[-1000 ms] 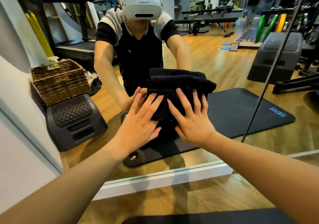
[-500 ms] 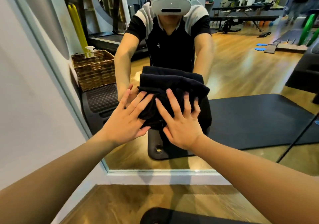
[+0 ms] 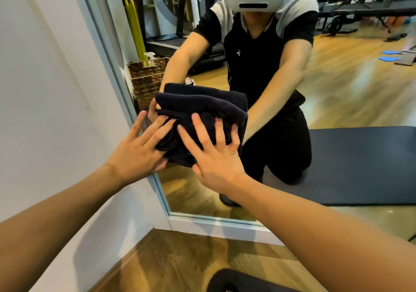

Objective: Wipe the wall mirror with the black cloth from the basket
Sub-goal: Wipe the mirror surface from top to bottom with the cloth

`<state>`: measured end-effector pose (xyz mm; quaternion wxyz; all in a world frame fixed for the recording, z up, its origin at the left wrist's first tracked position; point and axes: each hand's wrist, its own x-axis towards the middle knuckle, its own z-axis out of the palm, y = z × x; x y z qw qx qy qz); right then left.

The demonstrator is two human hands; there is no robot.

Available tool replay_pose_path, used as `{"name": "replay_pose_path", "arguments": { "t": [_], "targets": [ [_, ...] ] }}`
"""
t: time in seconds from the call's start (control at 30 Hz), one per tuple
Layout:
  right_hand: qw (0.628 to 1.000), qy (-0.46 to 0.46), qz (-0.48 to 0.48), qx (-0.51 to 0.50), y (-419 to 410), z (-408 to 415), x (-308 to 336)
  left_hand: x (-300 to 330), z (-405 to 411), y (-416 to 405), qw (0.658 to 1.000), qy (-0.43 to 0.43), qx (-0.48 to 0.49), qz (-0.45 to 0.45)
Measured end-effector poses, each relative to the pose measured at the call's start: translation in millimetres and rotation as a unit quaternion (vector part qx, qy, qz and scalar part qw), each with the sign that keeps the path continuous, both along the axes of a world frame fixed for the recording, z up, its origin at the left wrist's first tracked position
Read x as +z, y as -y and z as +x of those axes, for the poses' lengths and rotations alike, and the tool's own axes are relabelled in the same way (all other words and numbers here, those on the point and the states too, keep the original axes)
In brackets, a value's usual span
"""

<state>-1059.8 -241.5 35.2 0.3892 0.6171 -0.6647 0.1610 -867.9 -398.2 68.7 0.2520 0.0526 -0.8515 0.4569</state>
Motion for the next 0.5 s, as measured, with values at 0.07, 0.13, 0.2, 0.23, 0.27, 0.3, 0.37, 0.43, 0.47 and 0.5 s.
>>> {"name": "replay_pose_path", "arguments": {
  "t": [0.07,0.13,0.2,0.23,0.27,0.3,0.37,0.43,0.47,0.5],
  "targets": [
    [1.0,-0.004,-0.001,0.006,10,14,-1,0,14,7,1.0,-0.001,0.002,0.005],
    [1.0,-0.008,-0.006,0.008,21,28,-3,-2,29,15,1.0,-0.001,0.006,0.017],
    [1.0,-0.01,-0.02,0.016,33,41,-7,-5,44,21,0.999,-0.002,0.013,0.03],
    [0.999,-0.01,-0.029,0.024,37,47,-8,-6,50,24,0.999,-0.005,0.016,0.033],
    [0.999,-0.008,-0.038,0.034,42,52,-10,-8,56,26,0.999,-0.007,0.02,0.036],
    [0.998,-0.004,-0.046,0.042,46,56,-13,-10,60,28,0.999,-0.009,0.024,0.041],
    [0.997,0.0,-0.059,0.051,52,60,-18,-14,63,29,0.998,-0.013,0.027,0.053],
    [0.996,-0.002,-0.068,0.051,54,59,-20,-17,60,27,0.997,-0.023,0.026,0.074],
    [0.996,-0.004,-0.069,0.053,54,58,-22,-19,59,25,0.995,-0.029,0.026,0.088],
    [0.996,-0.007,-0.067,0.056,54,56,-23,-22,57,23,0.994,-0.035,0.029,0.102]
  ]
}}
